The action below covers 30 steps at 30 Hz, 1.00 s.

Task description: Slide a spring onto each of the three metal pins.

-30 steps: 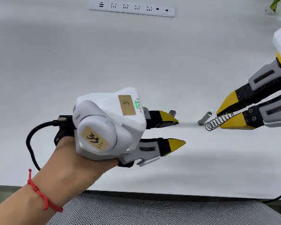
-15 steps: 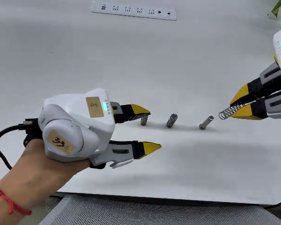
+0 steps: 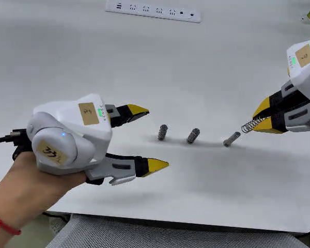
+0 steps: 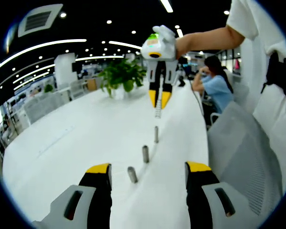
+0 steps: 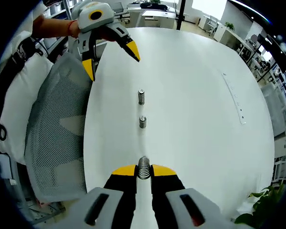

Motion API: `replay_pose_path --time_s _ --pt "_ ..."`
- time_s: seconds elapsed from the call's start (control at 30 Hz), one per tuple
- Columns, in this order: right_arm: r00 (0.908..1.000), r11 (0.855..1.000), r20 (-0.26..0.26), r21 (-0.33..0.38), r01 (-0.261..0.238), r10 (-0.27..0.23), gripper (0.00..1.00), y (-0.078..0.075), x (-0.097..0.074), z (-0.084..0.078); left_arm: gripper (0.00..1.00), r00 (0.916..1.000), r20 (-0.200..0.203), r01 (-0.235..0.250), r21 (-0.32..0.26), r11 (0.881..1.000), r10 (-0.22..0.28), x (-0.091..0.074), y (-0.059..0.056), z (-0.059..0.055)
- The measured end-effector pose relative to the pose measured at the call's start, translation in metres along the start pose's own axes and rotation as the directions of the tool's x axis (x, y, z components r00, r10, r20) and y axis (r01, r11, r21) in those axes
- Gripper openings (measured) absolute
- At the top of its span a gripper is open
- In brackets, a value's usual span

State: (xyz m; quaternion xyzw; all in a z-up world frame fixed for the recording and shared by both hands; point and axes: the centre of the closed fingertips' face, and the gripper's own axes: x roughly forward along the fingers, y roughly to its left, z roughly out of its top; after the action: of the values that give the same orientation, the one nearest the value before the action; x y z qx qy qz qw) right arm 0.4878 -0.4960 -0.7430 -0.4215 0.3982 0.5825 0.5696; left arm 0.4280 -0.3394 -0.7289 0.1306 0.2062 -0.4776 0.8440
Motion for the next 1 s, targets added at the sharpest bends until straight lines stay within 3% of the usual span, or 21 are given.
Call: replay_pose_path --time_s 0.33,1.0 --pt "0.9996 1.000 -0.021 0.011 -0.017 0.017 0.12 0.000 0.013 -0.005 0.76 1.0000 -0.006 0.004 -0.017 1.000 -0.004 0.003 0.001 -0.005" --pt "0.9980 0.999 -0.046 0.008 -0.042 0.043 0.12 0.002 0.026 -0.007 0.76 0.9998 0.012 0.016 -0.048 0.999 -0.015 0.005 -0.001 -0.006"
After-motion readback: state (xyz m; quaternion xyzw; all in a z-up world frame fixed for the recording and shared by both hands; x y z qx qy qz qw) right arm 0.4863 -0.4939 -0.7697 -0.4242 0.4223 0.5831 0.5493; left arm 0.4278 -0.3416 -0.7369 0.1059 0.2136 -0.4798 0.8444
